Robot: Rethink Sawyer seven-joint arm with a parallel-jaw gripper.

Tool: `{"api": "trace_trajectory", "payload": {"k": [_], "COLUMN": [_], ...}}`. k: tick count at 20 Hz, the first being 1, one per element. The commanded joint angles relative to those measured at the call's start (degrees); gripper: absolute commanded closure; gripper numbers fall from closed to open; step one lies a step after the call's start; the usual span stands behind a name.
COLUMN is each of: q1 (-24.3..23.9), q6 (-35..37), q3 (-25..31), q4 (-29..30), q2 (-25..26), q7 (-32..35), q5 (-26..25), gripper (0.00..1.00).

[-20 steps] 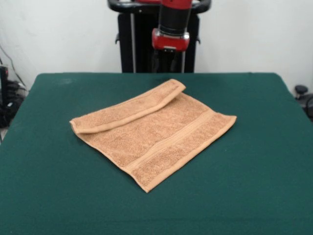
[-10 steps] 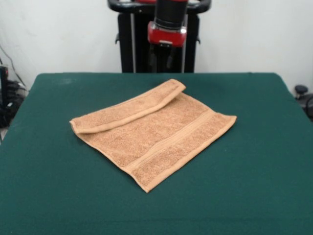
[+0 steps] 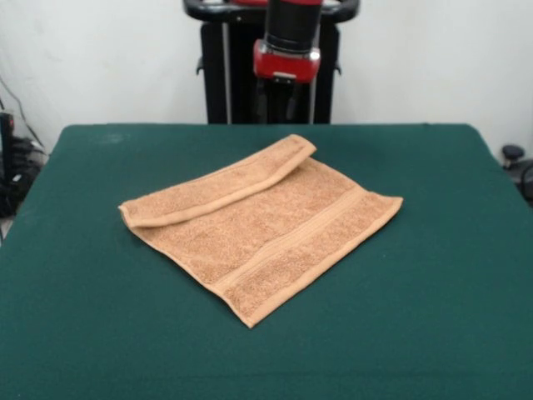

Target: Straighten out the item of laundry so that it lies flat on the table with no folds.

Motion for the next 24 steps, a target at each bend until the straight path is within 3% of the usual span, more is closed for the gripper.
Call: {"api": "trace_trajectory", "payload": {"k": [1,11,24], "q1": [1.24,2.23,5.37], "q6": [6.53,6.4,5.54], "q3": [7.62,8.23,7.38], "q4": [-10.32,-16.55,-17.76], "q2": [3.82,8.56,10.25], "q7": [2.77,4.04,7.31], "q5": [2.0,2.95,5.7], "gripper": [0.0,0.0,0.0]}}
